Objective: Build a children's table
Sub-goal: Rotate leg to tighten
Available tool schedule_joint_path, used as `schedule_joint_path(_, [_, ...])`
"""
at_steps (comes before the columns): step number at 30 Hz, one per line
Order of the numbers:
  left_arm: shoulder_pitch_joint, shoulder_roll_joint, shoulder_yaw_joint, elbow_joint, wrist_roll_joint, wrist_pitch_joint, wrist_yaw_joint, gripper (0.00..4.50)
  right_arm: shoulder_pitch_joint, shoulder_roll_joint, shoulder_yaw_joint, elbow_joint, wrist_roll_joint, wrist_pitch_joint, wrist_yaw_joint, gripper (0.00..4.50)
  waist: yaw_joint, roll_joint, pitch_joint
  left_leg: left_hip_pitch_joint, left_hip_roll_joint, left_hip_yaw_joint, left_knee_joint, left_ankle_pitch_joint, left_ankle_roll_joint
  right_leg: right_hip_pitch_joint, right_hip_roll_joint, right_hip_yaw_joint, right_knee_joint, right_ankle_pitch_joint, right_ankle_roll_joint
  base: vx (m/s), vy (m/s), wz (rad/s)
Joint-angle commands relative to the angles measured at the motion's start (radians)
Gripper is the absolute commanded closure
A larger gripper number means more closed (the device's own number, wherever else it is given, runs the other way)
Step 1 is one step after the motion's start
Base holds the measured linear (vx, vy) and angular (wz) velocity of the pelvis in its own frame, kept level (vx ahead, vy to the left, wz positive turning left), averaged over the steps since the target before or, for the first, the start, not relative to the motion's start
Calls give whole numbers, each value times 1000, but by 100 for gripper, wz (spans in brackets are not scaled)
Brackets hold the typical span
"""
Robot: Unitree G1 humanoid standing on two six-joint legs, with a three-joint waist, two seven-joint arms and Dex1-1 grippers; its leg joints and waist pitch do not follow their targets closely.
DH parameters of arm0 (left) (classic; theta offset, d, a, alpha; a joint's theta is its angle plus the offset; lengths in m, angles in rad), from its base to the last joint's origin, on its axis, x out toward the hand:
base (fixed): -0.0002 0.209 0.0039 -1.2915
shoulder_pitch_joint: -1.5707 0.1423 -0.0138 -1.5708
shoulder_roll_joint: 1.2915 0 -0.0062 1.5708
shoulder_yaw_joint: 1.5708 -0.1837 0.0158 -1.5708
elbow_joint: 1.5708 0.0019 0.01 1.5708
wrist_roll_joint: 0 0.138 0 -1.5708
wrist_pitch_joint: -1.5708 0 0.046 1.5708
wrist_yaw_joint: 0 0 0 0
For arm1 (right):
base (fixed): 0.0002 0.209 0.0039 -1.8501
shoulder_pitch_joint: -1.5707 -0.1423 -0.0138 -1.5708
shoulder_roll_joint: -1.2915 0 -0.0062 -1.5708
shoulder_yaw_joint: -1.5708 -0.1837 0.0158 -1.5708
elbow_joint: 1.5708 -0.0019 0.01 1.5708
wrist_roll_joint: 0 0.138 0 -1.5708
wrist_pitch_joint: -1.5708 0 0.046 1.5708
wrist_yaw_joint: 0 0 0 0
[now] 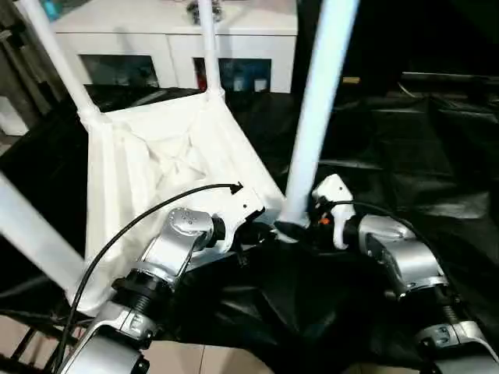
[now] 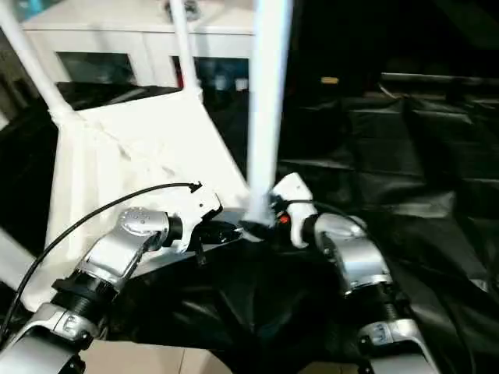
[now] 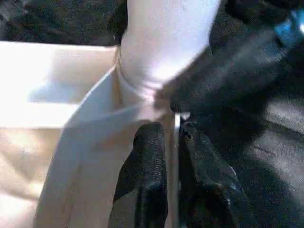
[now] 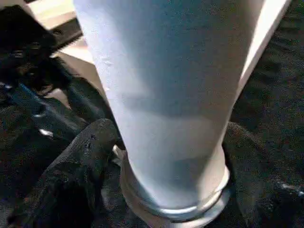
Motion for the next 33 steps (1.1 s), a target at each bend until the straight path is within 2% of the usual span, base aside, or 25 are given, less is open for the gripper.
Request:
schedule_joint_path(1, [12,30,21,-21,-16,5,-9,385,16,4,29,8,4,18,23,79,6,-12,-50,-3,69,-24,-60,-127,111,53,-87,60,-58,-115,-263,0,0,0])
schedule_joint_path(4, [17,43,24,-19,-26,-11,-32,385,16,3,35,8,5,16,37,79,7,-11,-49,-1,68,-23,-60,-131,103,52,-86,61,-60,-137,-252,0,0,0])
schedule_joint_path(5, [18,49,25,-16,-29,-22,-38,385,17,2,39,5,7,17,41,79,8,-14,-50,-2,68,-23,-59,-125,104,53,-87,61,-58,-131,-252,0,0,0])
schedule_joint_path(12, [20,113,26,10,-57,-86,-102,385,21,-14,47,-6,16,21,60,79,9,-12,-52,0,68,-22,-58,-106,105,53,-85,61,-51,-82,-261,0,0,0])
schedule_joint_path(18, [13,138,21,52,-73,-169,-163,385,23,-30,51,-9,16,18,80,79,12,-12,-52,1,69,-21,-57,-108,99,53,-84,61,-49,-83,-261,0,0,0])
schedule_joint_path(25, [-7,163,-5,109,-74,-205,-214,385,24,-43,60,-15,23,18,86,79,21,-9,-55,3,70,-19,-53,-85,104,54,-84,61,-41,-40,-270,0,0,0])
schedule_joint_path(30, [-17,157,-6,144,-71,-227,-208,385,20,-46,60,-12,23,15,87,79,28,-10,-53,5,70,-19,-54,-113,87,52,-85,62,-46,-89,-262,0,0,0])
schedule_joint_path(31, [-19,155,-4,152,-74,-230,-210,412,19,-46,60,-12,24,15,88,79,29,-12,-52,5,70,-19,-55,-119,82,52,-84,62,-46,-98,-260,0,0,0])
schedule_joint_path(33, [-22,152,0,160,-77,-233,-212,420,19,-47,61,-12,25,14,89,79,30,-14,-51,5,70,-18,-55,-133,74,51,-85,63,-48,-120,-256,0,0,0])
